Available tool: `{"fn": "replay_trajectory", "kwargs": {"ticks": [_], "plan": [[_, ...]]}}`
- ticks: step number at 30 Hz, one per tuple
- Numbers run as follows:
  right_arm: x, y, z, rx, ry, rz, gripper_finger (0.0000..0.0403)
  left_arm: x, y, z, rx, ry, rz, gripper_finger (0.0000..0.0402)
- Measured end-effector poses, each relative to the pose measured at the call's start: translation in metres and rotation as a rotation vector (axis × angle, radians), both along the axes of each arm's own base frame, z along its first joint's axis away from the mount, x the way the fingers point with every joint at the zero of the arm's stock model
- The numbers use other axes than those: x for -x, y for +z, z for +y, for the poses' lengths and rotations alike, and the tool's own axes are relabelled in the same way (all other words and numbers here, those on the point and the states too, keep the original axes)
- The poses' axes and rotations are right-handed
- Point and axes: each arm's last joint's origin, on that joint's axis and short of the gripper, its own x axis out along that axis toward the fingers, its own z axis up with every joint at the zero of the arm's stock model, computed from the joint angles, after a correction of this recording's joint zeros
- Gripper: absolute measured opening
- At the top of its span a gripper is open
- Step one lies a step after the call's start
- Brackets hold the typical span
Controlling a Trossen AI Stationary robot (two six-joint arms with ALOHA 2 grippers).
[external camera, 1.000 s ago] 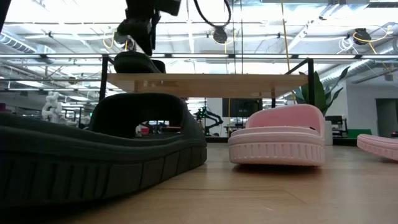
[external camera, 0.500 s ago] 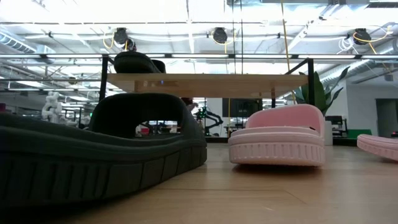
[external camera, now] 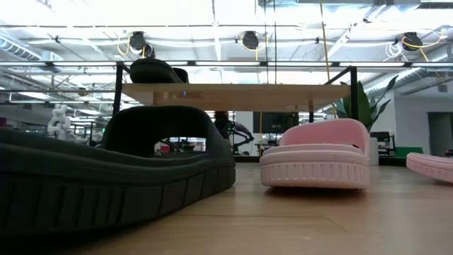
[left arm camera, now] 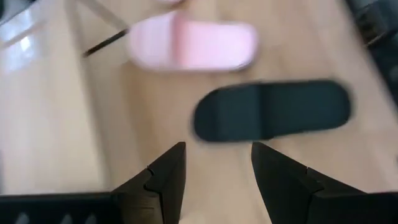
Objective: Pick and place slides into the shelf
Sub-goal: Put the black slide next to the black slide on the shelf
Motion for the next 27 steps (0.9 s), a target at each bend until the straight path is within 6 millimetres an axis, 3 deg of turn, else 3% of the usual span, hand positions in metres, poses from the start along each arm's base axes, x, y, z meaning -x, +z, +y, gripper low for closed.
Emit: {"fn": "replay_trajectory", "kwargs": {"ticks": [7, 12, 18, 27], "plan": [[0.0, 0.0, 0.0, -0.08, 0.047, 0.039, 0.0, -0.023, -0.038, -0.054, 0.13, -0.051, -0.163, 0.0182], [0.0, -0.001, 0.001, -0.124, 0.118, 0.074, 0.0, -0.045, -0.084, -0.074, 0.099, 0.001, -0.107, 0.0182], [0.001, -0.001, 0.003, -0.094, 0.178, 0.08, 0.0, -0.059, -0.135, -0.07, -0.049, 0.104, 0.017, 0.0182], [0.001, -0.001, 0.003, -0.087, 0.173, 0.078, 0.0, -0.065, -0.152, -0.064, -0.074, 0.149, 0.078, 0.0181]]}}
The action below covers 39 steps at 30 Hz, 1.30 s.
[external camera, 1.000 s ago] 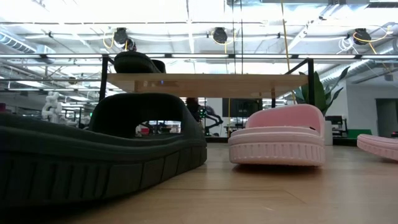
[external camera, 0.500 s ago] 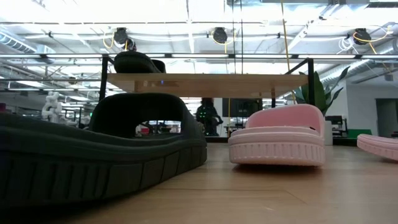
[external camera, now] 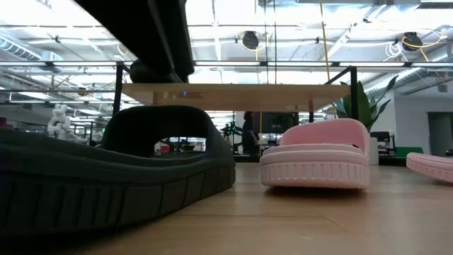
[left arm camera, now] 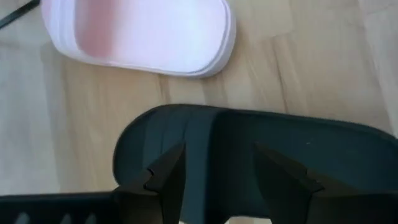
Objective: Pick and place slides into the shelf
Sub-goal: Put the black slide next to the black slide on the shelf
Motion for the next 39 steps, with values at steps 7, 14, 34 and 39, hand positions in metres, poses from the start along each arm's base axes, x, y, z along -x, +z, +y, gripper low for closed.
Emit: {"fn": "replay_trajectory", "kwargs": {"ticks": [7, 14, 34, 39], "plan": [[0.0, -0.001, 0.0, 0.002, -0.001, 0.005, 0.0, 0.002, -0.015, 0.006, -0.063, 0.023, 0.1, 0.0181], [-0.001, -0.001, 0.0, 0.002, -0.002, 0.012, 0.0, -0.001, -0.027, 0.01, -0.109, 0.075, 0.111, 0.0181], [-0.001, -0.002, 0.0, 0.019, -0.012, 0.017, 0.0, 0.001, 0.007, 0.016, -0.146, 0.286, 0.165, 0.0004], [-0.001, -0.002, 0.0, 0.036, -0.022, 0.007, 0.0, -0.003, 0.074, 0.016, -0.073, 0.359, 0.012, 0.0002]]}}
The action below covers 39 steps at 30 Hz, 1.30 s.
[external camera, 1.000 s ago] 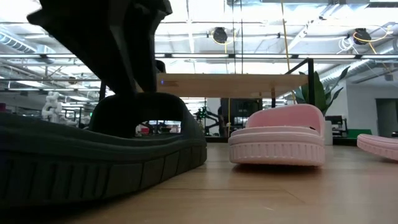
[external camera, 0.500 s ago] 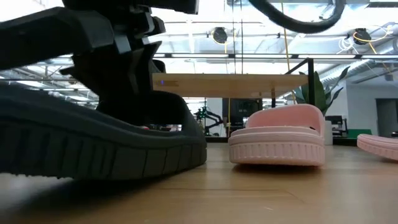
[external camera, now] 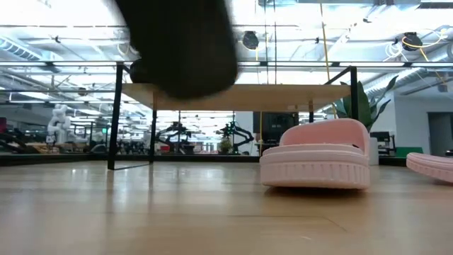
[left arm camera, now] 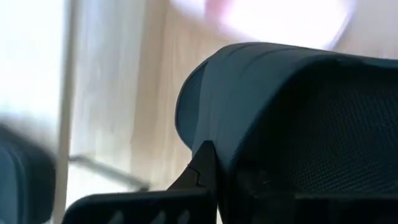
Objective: Pick and place slides into the shelf
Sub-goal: Put the black slide next to the black slide on the shelf
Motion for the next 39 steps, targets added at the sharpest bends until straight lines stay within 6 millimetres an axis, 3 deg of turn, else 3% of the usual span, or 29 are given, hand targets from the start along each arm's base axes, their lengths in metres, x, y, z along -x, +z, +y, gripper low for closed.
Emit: {"fn": "replay_trajectory", "kwargs": {"ticks": [3, 6, 10, 17, 23, 27, 32, 39], "plan": [[0.0, 0.0, 0.0, 0.003, -0.002, -0.002, 0.0, 0.001, 0.041, 0.002, 0.041, 0.018, -0.181, 0.0002], [0.0, 0.0, 0.0, 0.003, -0.002, -0.002, 0.0, 0.014, 0.072, 0.017, 0.024, 0.084, -0.352, 0.0001], [0.0, 0.0, 0.0, 0.0, -0.002, -0.001, 0.0, 0.023, 0.11, 0.039, -0.077, 0.176, -0.574, 0.0001], [0.0, 0.0, 0.0, 0.0, -0.008, -0.003, 0.0, 0.022, 0.175, 0.066, -0.269, 0.114, -0.853, 0.0], [0.001, 0.002, 0.0, -0.005, -0.006, -0.023, 0.0, 0.034, 0.23, 0.086, -0.567, 0.159, -0.91, 0.0], [0.004, 0.007, -0.002, -0.006, -0.03, -0.086, 0.0, 0.044, 0.262, 0.094, -0.754, 0.294, -0.775, 0.0], [0.009, 0.014, -0.007, 0.002, -0.141, -0.187, 0.0, 0.059, 0.277, 0.107, -0.77, 0.287, -0.76, 0.0], [0.012, 0.015, -0.016, 0.026, -0.278, -0.22, 0.0, 0.052, 0.271, 0.122, -0.828, 0.295, -0.677, 0.0]]}}
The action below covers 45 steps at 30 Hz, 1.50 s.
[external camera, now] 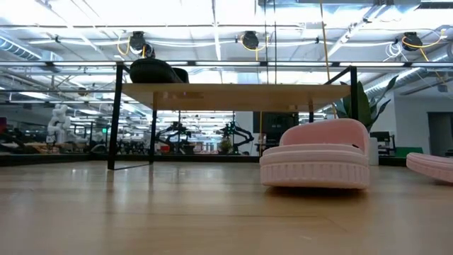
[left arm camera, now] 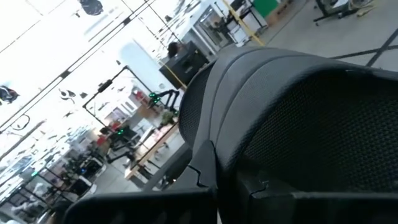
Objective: Pick and place slides into the shelf
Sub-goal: Put the black slide next to the black slide on the shelf
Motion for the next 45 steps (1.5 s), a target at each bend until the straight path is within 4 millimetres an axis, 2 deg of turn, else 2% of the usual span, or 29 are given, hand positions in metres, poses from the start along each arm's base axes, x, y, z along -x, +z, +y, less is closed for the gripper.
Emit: {"fn": "replay_trajectory", "kwargs": {"ticks": [6, 9, 19, 22, 27, 39, 45], "plan": [[-0.001, -0.001, -0.002, 0.004, -0.01, 0.011, 0.0, -0.004, 0.0, 0.014, 0.002, 0.041, -0.009, 0.0], [-0.001, -0.002, -0.002, 0.005, -0.01, 0.02, 0.0, -0.013, -0.009, 0.027, -0.012, 0.086, 0.032, 0.0], [-0.003, -0.004, -0.002, 0.002, -0.011, 0.047, 0.0, -0.062, -0.092, 0.075, -0.105, 0.259, 0.379, 0.0], [-0.003, -0.004, -0.002, 0.001, -0.011, 0.056, 0.0, -0.07, -0.114, 0.087, -0.126, 0.29, 0.483, 0.0], [-0.004, -0.005, -0.002, 0.006, -0.015, 0.064, 0.0, -0.076, -0.137, 0.1, -0.136, 0.326, 0.563, 0.0], [-0.004, -0.006, -0.002, 0.036, -0.036, 0.059, 0.0, -0.078, -0.152, 0.107, -0.117, 0.26, 0.554, 0.0], [-0.004, -0.006, -0.002, 0.038, -0.038, 0.059, 0.0, -0.073, -0.163, 0.113, -0.104, 0.228, 0.624, 0.0]]}}
